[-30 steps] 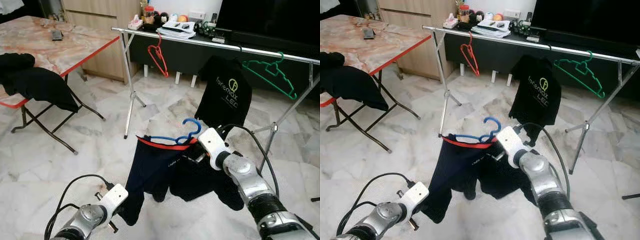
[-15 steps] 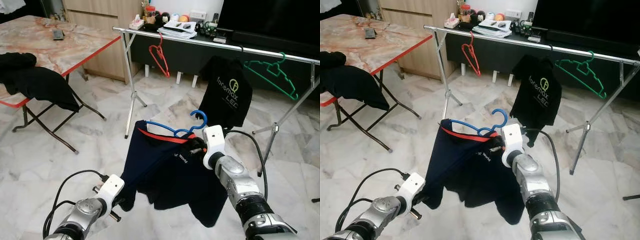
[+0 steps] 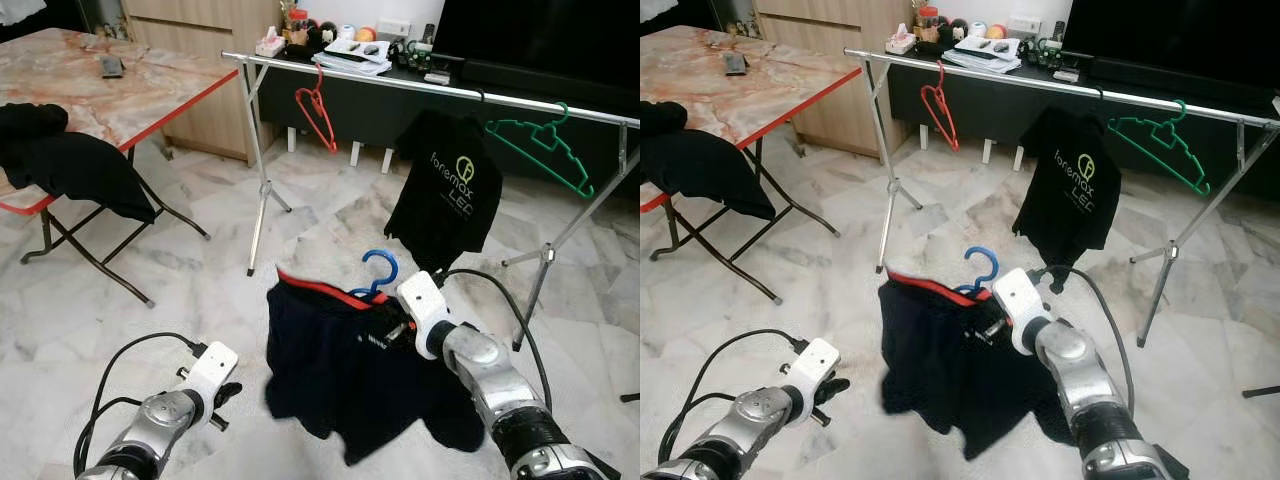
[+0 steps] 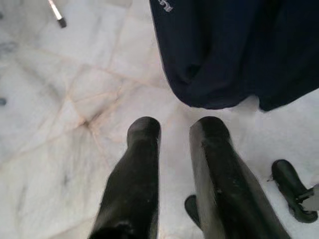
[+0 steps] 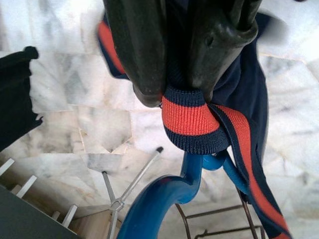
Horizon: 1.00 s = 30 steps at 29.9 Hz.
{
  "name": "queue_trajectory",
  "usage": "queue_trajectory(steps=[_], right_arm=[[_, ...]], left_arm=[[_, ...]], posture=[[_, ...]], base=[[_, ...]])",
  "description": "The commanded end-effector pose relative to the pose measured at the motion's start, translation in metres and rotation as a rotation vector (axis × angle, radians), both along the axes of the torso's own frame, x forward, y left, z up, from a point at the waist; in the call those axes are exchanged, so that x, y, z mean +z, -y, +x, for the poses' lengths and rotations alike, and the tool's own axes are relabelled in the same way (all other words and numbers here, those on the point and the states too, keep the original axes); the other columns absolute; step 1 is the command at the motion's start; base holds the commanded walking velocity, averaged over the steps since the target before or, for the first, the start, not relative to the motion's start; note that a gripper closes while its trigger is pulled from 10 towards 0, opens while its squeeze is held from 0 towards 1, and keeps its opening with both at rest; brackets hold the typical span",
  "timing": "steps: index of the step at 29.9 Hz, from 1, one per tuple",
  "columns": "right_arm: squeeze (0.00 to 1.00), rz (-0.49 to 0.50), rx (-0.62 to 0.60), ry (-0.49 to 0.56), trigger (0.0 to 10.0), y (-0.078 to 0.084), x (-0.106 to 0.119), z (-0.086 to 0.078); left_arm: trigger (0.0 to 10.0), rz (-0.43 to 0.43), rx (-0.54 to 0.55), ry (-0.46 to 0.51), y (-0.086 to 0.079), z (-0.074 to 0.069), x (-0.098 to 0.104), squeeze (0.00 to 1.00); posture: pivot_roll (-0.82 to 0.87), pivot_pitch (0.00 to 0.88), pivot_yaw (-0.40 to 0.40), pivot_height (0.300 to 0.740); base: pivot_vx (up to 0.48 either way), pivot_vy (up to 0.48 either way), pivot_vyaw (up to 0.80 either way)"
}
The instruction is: Hang hanger
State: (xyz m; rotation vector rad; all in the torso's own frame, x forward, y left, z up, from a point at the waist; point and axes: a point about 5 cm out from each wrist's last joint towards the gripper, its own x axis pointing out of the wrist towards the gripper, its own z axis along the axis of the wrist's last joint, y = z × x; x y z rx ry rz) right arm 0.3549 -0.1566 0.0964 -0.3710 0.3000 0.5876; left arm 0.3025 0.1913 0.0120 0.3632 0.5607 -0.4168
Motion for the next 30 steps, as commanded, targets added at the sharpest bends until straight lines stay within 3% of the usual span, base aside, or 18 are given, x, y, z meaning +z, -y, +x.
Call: queue_trajectory(steps=[1, 5, 7, 9, 11, 13, 15, 20, 21, 22, 23, 30], right_arm=[[0.00, -0.048, 0.052, 0.056, 10.0, 0.004, 0.012, 0.004], [0.00, -0.094, 0.157, 0.037, 10.0, 0.004, 0.009, -0.001], [0.00, -0.216, 0.311, -0.007, 10.0, 0.009, 0.001, -0.011], [0.00, -0.267, 0.363, -0.025, 10.0, 0.012, -0.003, -0.014], [0.00, -0.267, 0.363, -0.025, 10.0, 0.012, -0.003, -0.014], [0.00, -0.377, 0.441, -0.057, 10.0, 0.019, -0.011, -0.020], [0.00, -0.425, 0.448, -0.069, 10.0, 0.022, -0.015, -0.022], [0.00, -0.481, 0.454, -0.074, 10.0, 0.025, -0.021, -0.023], [0.00, -0.486, 0.458, -0.072, 10.0, 0.023, -0.023, -0.024], [0.00, -0.484, 0.475, -0.066, 10.0, 0.021, -0.023, -0.024], [0.00, -0.474, 0.495, -0.046, 10.0, 0.017, -0.021, -0.024], [0.00, -0.465, 0.548, 0.002, 10.0, 0.012, -0.011, -0.020]], left_arm=[[10.0, 0.008, -0.050, 0.010, 0.002, -0.001, 0.001, 1.00], [10.0, 0.027, -0.061, 0.020, 0.000, 0.000, 0.002, 1.00], [10.0, 0.050, -0.096, 0.040, -0.002, 0.001, 0.006, 1.00], [10.0, 0.059, -0.112, 0.047, -0.003, 0.001, 0.007, 1.00], [10.0, 0.059, -0.112, 0.047, -0.003, 0.001, 0.007, 1.00], [10.0, 0.072, -0.172, 0.052, -0.001, 0.000, 0.008, 1.00], [10.0, 0.074, -0.209, 0.062, 0.000, -0.001, 0.009, 1.00], [10.0, 0.066, -0.306, 0.069, 0.005, -0.004, 0.011, 1.00], [10.0, 0.069, -0.358, 0.064, 0.007, -0.006, 0.010, 0.86], [10.0, 0.076, -0.405, 0.060, 0.009, -0.009, 0.010, 0.00], [10.0, 0.088, -0.464, 0.056, 0.011, -0.012, 0.009, 0.00], [10.0, 0.128, -0.561, 0.027, 0.015, -0.017, 0.006, 0.00]], posture=[[-0.03, 0.101, -0.037, 0.740], [-0.03, 0.099, -0.035, 0.740], [-0.03, 0.099, -0.038, 0.740], [-0.03, 0.099, -0.038, 0.740], [-0.03, 0.099, -0.038, 0.740], [-0.03, 0.097, -0.040, 0.740], [-0.03, 0.096, -0.040, 0.740], [-0.02, 0.097, -0.040, 0.740], [-0.02, 0.096, -0.040, 0.740], [-0.02, 0.096, -0.039, 0.740], [-0.02, 0.095, -0.039, 0.740], [-0.02, 0.092, -0.040, 0.740]], base=[[0.000, 0.000, 0.00], [0.000, 0.000, 0.00], [0.000, 0.000, 0.00], [0.000, 0.000, 0.00], [0.000, 0.000, 0.00], [0.000, 0.000, 0.00], [0.000, 0.000, 0.00], [0.000, 0.000, 0.00], [0.000, 0.000, 0.00], [0.000, 0.000, 0.00], [0.000, 0.000, 0.00], [0.000, 0.000, 0.00]])
